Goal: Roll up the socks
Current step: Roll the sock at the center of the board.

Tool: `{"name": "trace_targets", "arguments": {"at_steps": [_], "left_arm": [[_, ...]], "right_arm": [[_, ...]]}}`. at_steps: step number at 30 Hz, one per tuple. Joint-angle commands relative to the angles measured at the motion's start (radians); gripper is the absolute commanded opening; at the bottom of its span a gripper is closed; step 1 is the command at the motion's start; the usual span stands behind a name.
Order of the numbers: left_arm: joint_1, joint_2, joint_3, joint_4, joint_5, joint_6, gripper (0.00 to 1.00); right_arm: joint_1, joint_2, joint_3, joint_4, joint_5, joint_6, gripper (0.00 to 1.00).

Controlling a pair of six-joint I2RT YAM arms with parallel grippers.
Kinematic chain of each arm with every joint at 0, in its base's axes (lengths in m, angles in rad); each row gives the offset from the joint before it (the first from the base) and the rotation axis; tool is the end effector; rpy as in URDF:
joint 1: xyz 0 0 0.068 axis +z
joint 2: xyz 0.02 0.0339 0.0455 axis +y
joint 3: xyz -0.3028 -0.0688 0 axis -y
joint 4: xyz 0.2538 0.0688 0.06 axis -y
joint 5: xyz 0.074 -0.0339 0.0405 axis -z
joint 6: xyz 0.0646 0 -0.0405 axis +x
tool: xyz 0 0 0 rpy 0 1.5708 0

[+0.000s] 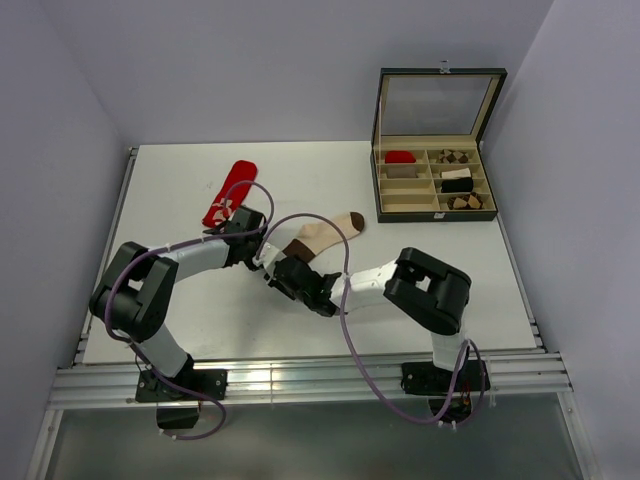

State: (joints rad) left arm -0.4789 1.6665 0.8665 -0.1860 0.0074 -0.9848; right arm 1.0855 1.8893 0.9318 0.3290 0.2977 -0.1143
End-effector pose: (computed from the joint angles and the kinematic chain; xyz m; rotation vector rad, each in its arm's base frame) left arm 0.3062 -0.1595 0.1591 -0.6627 2.5756 -0.5423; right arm 0.2126 0.3625 0.1482 -1.0884 1.8850 0.2282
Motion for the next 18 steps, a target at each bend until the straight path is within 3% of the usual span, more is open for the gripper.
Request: {"name": "trace_targets", "arguments": {"at_steps": [1, 5, 7, 12, 18], "left_arm": [[0.0, 0.024, 0.02, -0.03, 0.014, 0.012, 0.0], [0.0, 0.019, 0.014, -0.018, 0.016, -0.006, 0.02], [0.002, -0.002, 0.005, -0.004, 0.008, -0.027, 0.11], [0.006, -0.072, -0.024, 0.028, -0.003, -0.08, 0.37], [0.006, -0.132, -0.043, 0.065, -0.003, -0.136, 0.5]], "right_arm": [[0.02, 0.036, 0.019, 0.027, 0.037, -0.024, 0.3], [0.021, 0.025, 0.006, 0.004, 0.02, 0.002, 0.0], [0.013, 0.01, -0.004, -0.028, -0.015, 0.037, 0.0], [-0.079, -0.039, -0.019, -0.091, -0.274, 0.188, 0.0], [-0.257, -0.05, -0.007, -0.125, -0.584, 0.307, 0.0]]}}
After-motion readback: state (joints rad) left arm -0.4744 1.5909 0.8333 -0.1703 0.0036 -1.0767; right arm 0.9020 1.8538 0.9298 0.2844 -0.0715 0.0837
